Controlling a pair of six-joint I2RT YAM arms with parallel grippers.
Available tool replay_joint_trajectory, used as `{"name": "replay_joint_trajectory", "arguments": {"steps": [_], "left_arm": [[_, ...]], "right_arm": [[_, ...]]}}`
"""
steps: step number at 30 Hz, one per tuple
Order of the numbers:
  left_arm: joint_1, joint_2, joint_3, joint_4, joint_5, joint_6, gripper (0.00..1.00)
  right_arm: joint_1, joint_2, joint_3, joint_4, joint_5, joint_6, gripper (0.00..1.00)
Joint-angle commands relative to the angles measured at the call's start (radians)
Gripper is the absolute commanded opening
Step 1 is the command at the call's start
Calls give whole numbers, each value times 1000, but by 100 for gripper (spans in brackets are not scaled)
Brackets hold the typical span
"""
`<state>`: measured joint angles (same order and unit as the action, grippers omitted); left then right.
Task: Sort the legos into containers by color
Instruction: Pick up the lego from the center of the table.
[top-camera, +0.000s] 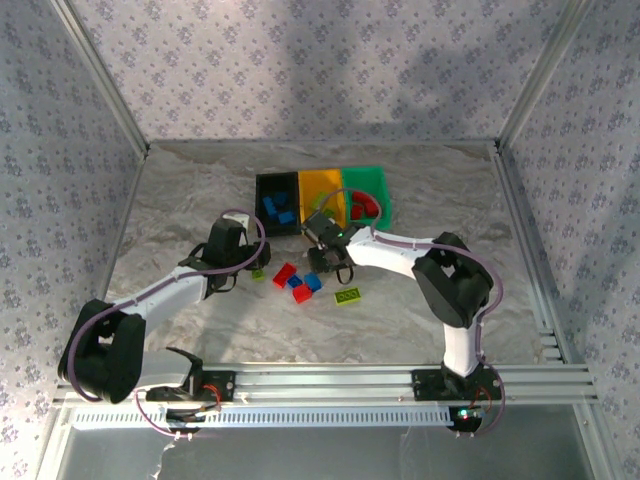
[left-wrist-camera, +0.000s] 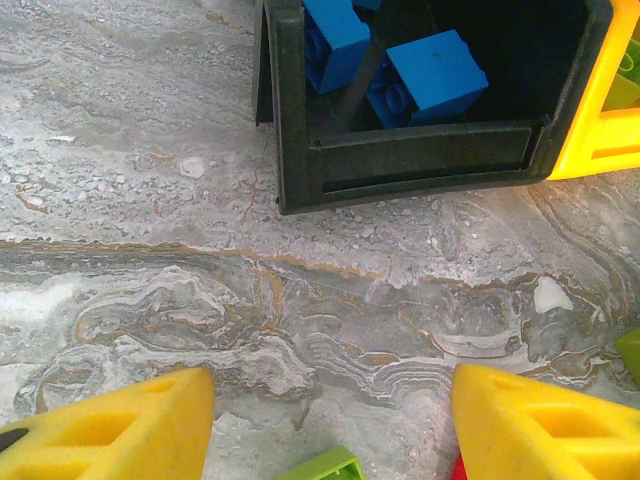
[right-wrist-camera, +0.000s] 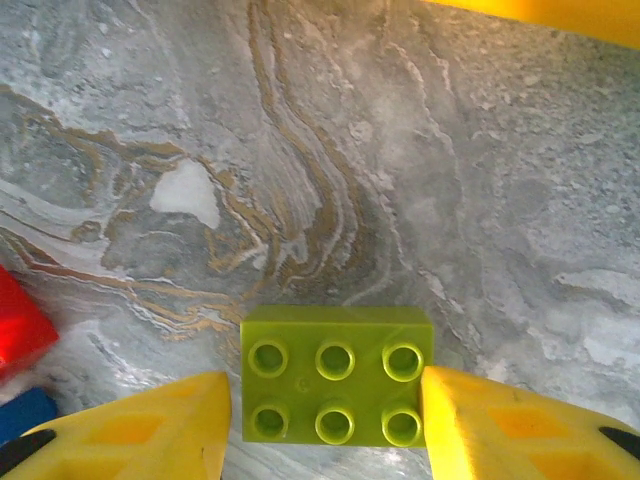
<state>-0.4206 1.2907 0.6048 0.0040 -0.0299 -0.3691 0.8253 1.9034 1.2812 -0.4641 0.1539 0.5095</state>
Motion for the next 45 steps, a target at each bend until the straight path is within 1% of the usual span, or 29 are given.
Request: {"name": "replay_joint_trajectory", "arguments": {"steps": [1, 15, 20, 22, 27, 30, 33, 37, 41, 45], "left_arm": [[5, -10, -4, 16, 8, -13, 63], [5, -17, -9, 10, -1, -11, 63], [5, -26, -13, 8, 1, -11, 63], [6, -31, -14, 7, -4, -10, 63], [5, -31, -13, 6, 2, -11, 63], [6, -35, -14, 4, -6, -10, 63], [5, -35, -14, 6, 1, -10, 63], [6, -32, -16, 6, -1, -11, 63], [5, -29, -14, 10, 6, -12, 63], [5, -29, -14, 11, 12, -13, 64]], "right_arm": [[8, 41, 11, -28, 8, 18, 54], [8, 102, 61, -101, 45, 7, 58], [17, 120, 93, -157, 104, 0, 58], [17, 118, 95, -160, 104, 1, 58], [16, 121, 105, -165, 116, -7, 53], [18, 112, 106, -159, 116, -9, 43], [23, 89, 107, -156, 131, -19, 37], [20, 54, 112, -163, 149, -29, 36], [10, -12, 109, -155, 154, -45, 35], [-33, -51, 140, -142, 125, -72, 36]]}}
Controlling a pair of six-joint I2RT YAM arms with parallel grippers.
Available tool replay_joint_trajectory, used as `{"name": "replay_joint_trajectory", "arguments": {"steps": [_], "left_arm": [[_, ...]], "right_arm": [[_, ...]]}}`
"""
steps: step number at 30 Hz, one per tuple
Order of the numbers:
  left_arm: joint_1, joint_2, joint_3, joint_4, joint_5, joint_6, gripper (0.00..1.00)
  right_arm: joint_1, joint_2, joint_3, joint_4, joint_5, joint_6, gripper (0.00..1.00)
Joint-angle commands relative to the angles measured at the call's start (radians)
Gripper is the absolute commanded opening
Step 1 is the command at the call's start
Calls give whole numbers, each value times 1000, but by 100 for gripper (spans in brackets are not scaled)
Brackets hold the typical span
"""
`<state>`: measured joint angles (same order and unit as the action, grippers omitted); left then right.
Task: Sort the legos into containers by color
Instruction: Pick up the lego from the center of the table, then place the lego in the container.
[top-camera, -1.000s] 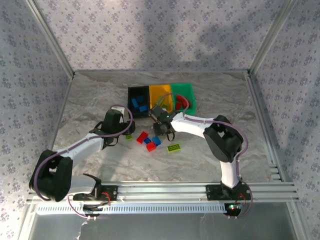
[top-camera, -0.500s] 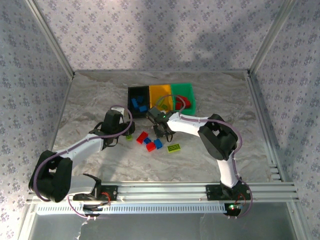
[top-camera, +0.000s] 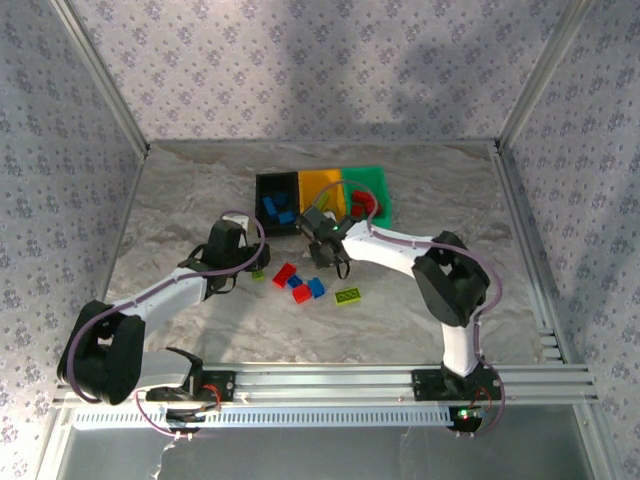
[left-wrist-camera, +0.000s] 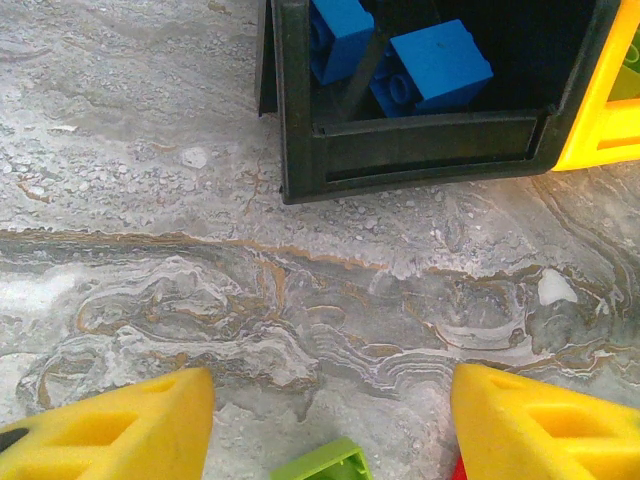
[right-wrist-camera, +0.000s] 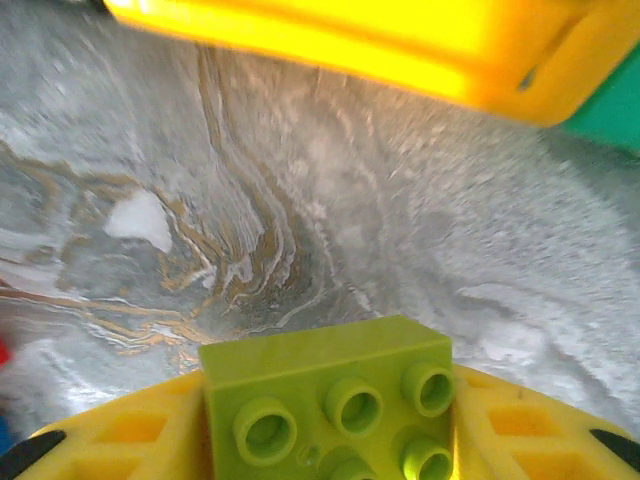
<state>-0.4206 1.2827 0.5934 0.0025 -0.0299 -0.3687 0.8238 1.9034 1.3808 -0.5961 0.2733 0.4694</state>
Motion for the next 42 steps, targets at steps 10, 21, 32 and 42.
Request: {"name": "replay_joint_trajectory", "arguments": {"steps": [10, 21, 32, 42], "left_arm": [[5, -13, -1, 14, 17, -16, 63], [5, -20, -3, 9, 9, -13, 63], [5, 0, 6, 10, 11, -15, 65], [5, 0, 11, -2, 13, -9, 65]], "right_arm": [[-151, 103, 315, -10, -139, -84, 38], [-199, 268, 551, 4, -158, -101, 54], [-193, 160, 361, 81, -161, -103, 59], [-187, 114, 307, 112, -159, -101, 78]]}}
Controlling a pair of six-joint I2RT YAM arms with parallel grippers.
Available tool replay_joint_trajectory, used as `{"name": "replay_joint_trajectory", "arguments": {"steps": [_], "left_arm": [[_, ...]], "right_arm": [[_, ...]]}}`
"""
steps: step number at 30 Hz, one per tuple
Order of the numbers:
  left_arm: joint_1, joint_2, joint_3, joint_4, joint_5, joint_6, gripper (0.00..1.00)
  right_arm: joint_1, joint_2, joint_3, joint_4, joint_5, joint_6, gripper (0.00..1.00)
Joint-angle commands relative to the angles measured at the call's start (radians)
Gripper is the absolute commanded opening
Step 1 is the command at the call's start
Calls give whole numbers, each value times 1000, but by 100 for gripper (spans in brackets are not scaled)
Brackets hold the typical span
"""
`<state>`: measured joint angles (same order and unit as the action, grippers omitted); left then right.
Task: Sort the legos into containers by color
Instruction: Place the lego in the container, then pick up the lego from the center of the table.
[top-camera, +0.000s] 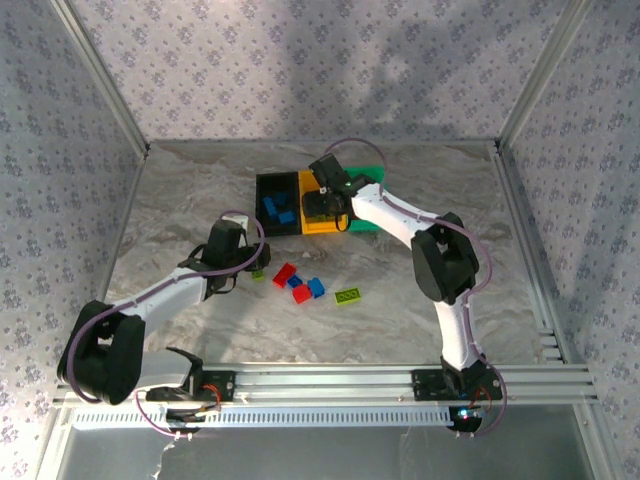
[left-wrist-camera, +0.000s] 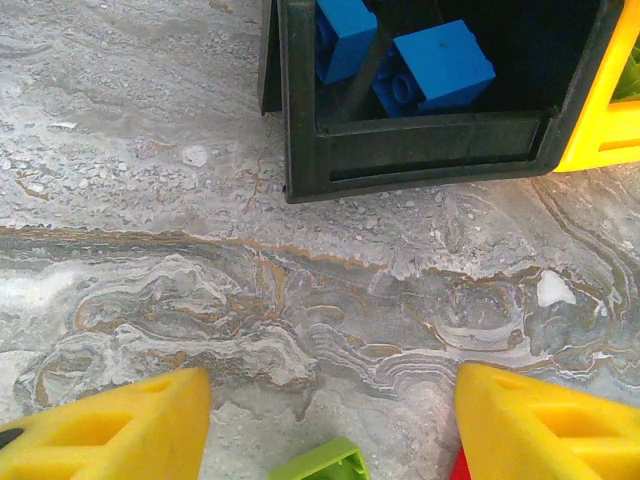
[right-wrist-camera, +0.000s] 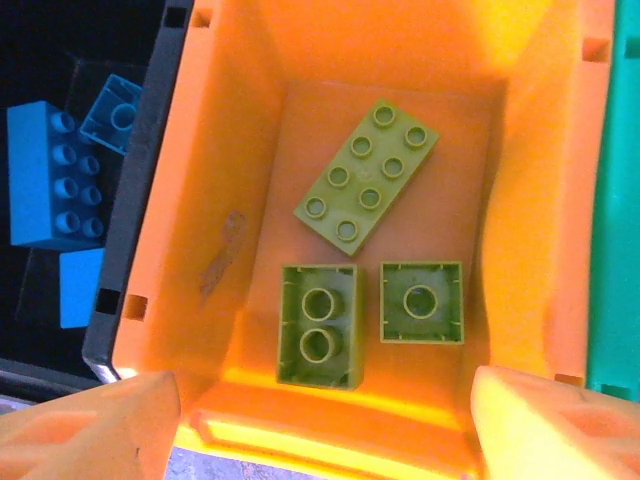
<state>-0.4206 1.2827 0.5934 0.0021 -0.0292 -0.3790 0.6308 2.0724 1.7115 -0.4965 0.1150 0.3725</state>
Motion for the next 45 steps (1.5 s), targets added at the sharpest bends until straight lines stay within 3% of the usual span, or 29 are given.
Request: {"name": "replay_joint_trajectory", "arguments": {"steps": [1, 9, 18, 28, 39, 45], "left_arm": [[5, -2, 11, -2, 14, 1, 65], [5, -4, 13, -30, 93, -16, 66], [6, -3, 14, -199, 130, -26, 65], [5, -25, 32, -318, 128, -81, 65], [3, 63, 114, -393, 131, -100, 62], [-24, 127, 165, -421, 114, -115, 61]], "right_arm": [[9, -68, -39, 22, 2, -6, 78], [38, -232, -244, 75, 58, -24, 78], [41, -465, -510, 102, 149, -76, 78], [-3, -553, -681, 152, 180, -138, 77], [-61, -646, -866, 310, 170, -184, 77], [-89, -670, -904, 306, 196, -179, 77]]}}
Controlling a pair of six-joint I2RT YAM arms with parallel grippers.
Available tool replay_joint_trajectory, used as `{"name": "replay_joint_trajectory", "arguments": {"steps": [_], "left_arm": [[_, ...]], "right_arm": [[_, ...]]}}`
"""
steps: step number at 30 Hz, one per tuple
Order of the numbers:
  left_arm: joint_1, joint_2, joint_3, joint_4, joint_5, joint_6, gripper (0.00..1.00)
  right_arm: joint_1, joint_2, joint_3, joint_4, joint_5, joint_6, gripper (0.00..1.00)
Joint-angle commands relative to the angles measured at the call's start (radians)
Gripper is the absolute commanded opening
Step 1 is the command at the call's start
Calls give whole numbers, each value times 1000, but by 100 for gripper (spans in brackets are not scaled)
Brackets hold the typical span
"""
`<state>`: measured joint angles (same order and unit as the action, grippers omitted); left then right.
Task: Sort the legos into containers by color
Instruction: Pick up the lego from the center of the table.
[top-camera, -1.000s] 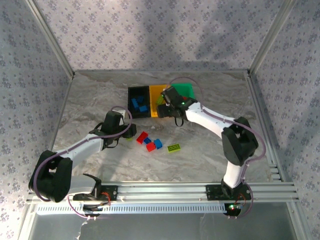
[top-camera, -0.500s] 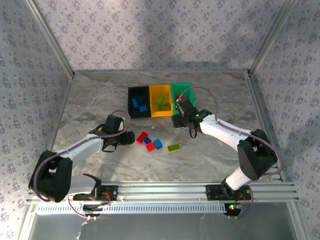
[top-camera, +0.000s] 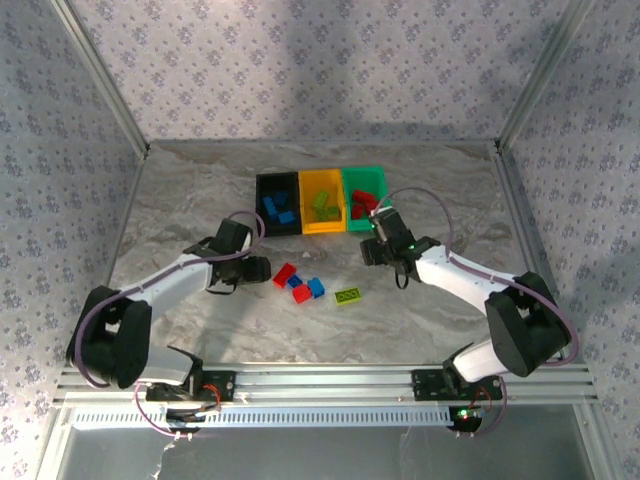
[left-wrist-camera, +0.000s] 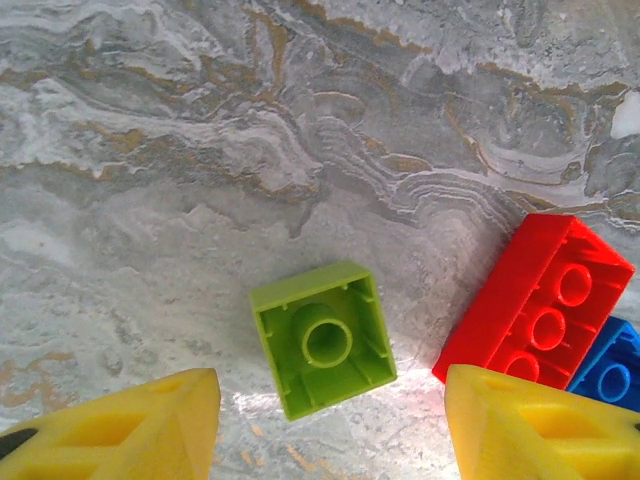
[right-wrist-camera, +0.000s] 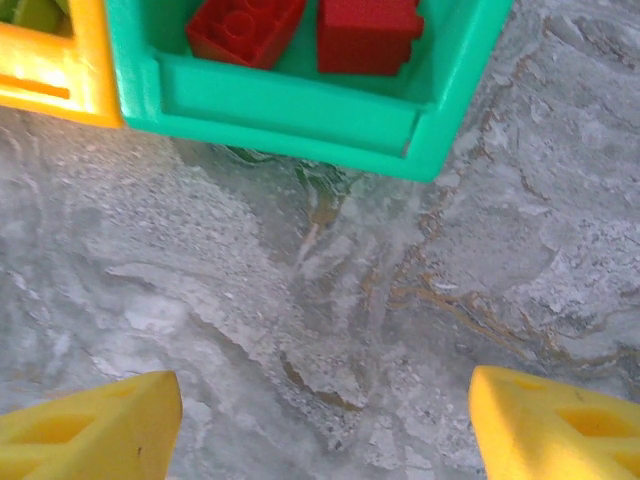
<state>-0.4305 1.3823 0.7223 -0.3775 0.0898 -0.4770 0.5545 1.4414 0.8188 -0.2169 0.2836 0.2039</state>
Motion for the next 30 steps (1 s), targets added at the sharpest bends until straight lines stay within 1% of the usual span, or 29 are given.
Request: {"name": "replay_joint_trajectory", "arguments": {"steps": [1, 6, 7, 11, 12, 13, 14, 15, 18, 20, 26, 30], "left_arm": [[-17, 45, 45, -46, -10, -16, 60], [-34, 117, 101, -111, -72, -10, 55], [-34, 127, 106, -114, -79, -8, 51], [-35, 151, 122, -124, -83, -6, 50], [-35, 155, 124, -124, -80, -6, 45], [-36, 156, 127, -122, -79, -6, 44], [-37, 158, 128, -120, -79, -5, 39], [-37, 158, 130, -120, -78, -3, 36], [-38, 149, 132, -120, -79, -3, 35], [-42, 134, 133, -114, -80, -2, 32], [-56, 99, 164, -103, -79, 8, 32], [-72, 121, 215, -74, -75, 18, 32]], "right_arm": [[-15, -48, -16, 32, 18, -11, 77], [-19, -69, -38, 47, 20, -8, 77], [-22, -69, -37, 45, 19, -7, 77], [-21, -72, -41, 54, 4, -3, 77], [-22, -69, -41, 56, 6, -3, 77], [-21, -64, -40, 55, 13, -4, 77], [-21, -59, -40, 52, 18, -4, 77], [-22, -58, -38, 50, 20, -4, 77], [-19, -60, -40, 56, 19, -6, 77], [-21, -56, -42, 58, 20, -4, 77], [-17, -51, -45, 69, 15, -2, 77], [-13, -30, -35, 71, 0, 5, 77]]}}
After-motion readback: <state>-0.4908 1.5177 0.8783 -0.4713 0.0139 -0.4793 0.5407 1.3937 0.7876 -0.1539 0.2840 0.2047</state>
